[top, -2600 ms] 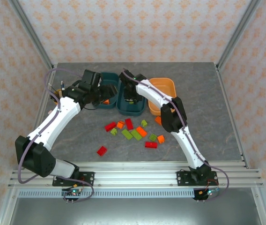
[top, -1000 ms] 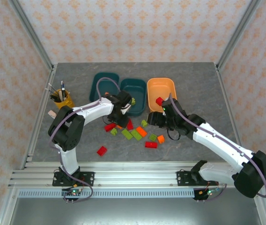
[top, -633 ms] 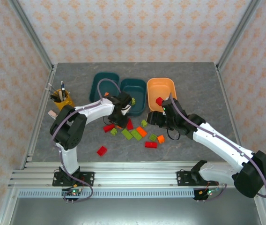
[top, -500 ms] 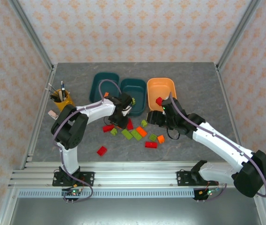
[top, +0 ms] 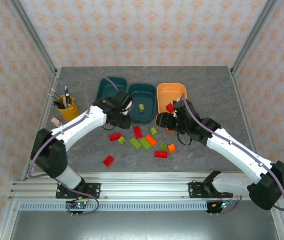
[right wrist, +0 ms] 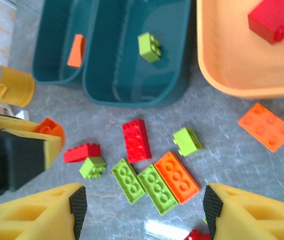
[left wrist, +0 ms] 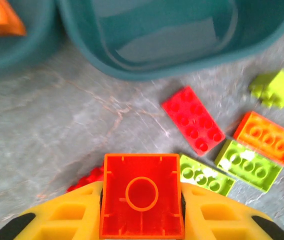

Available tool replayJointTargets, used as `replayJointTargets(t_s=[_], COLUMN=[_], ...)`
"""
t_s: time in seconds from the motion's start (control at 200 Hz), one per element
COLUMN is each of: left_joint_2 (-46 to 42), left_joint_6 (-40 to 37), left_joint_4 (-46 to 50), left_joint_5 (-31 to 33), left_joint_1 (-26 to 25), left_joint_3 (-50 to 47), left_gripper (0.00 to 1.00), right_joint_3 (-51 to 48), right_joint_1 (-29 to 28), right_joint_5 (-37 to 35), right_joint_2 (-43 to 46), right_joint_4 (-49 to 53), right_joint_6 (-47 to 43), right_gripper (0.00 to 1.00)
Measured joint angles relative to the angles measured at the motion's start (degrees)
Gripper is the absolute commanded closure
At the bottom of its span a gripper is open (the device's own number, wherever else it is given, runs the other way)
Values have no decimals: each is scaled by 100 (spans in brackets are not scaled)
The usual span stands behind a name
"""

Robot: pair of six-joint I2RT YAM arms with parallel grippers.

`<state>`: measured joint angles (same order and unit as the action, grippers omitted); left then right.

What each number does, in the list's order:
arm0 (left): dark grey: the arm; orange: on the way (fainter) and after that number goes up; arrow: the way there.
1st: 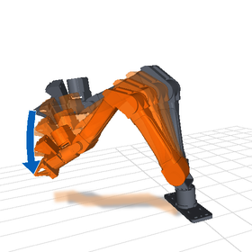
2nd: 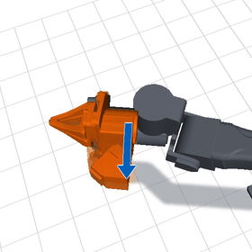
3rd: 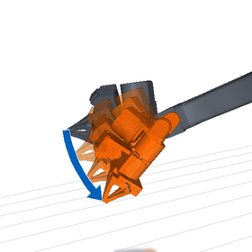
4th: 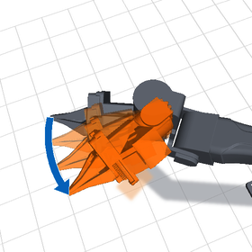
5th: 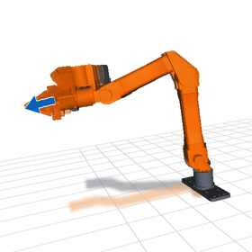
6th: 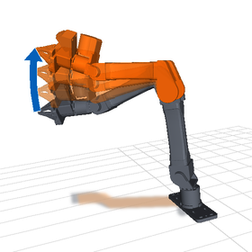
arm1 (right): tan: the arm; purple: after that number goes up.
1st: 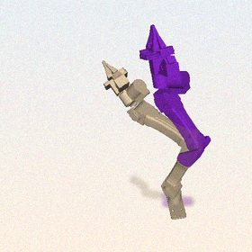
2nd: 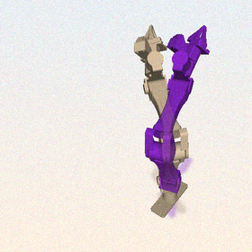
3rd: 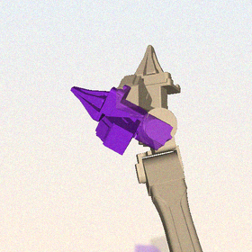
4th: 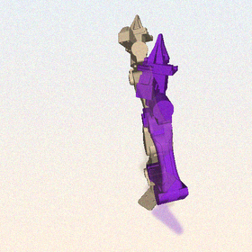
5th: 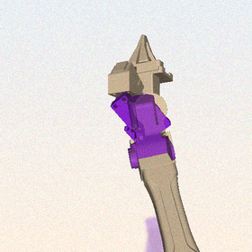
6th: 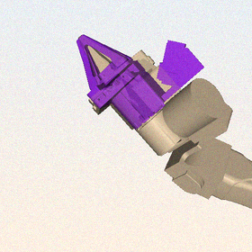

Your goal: Sort the legos into containers by color

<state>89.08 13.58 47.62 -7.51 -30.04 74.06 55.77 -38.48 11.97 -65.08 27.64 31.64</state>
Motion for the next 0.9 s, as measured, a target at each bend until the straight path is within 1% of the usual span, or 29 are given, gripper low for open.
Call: replayJointTargets(t_s=[0.035, 0.155, 0.22, 0.285, 0.415, 0.616, 0.696, 0.806, 0.896], left_joint_2=[-50, 44, 326, 761, 1829, 3252, 3576, 3788, 3882], left_joint_6=[68, 358, 490, 597, 726, 785, 831, 914, 960], left_joint_4=[35, 61, 72, 72, 94, 280, 343, 409, 474], left_joint_5=[-11, -157, -260, -328, -463, -564, -560, -564, -579], left_joint_1=[157, 938, 1303, 1506, 1624, 1655, 1661, 1670, 1672], left_joint_3=[116, 551, 879, 1296, 2173, 3195, 3414, 3512, 3624], left_gripper=[69, 69, 69, 69, 69, 69, 69, 68, 61], right_joint_3=[22, 129, 306, 570, 1060, 1926, 2173, 2284, 2297], right_joint_1=[0, 0, 0, 0, 7, 168, 232, 243, 243], right_joint_5=[-7, -17, 4, 48, 157, 415, 507, 612, 654], right_joint_2=[0, -87, -304, -616, -1235, -2173, -2441, -2562, -2575], right_joint_4=[-76, -446, -636, -820, -1099, -1054, -1019, -903, -828], right_joint_6=[-13, -2, 31, 92, 273, 612, 675, 715, 728], right_gripper=[34, 29, 27, 25, 18, 17, 17, 17, 17])
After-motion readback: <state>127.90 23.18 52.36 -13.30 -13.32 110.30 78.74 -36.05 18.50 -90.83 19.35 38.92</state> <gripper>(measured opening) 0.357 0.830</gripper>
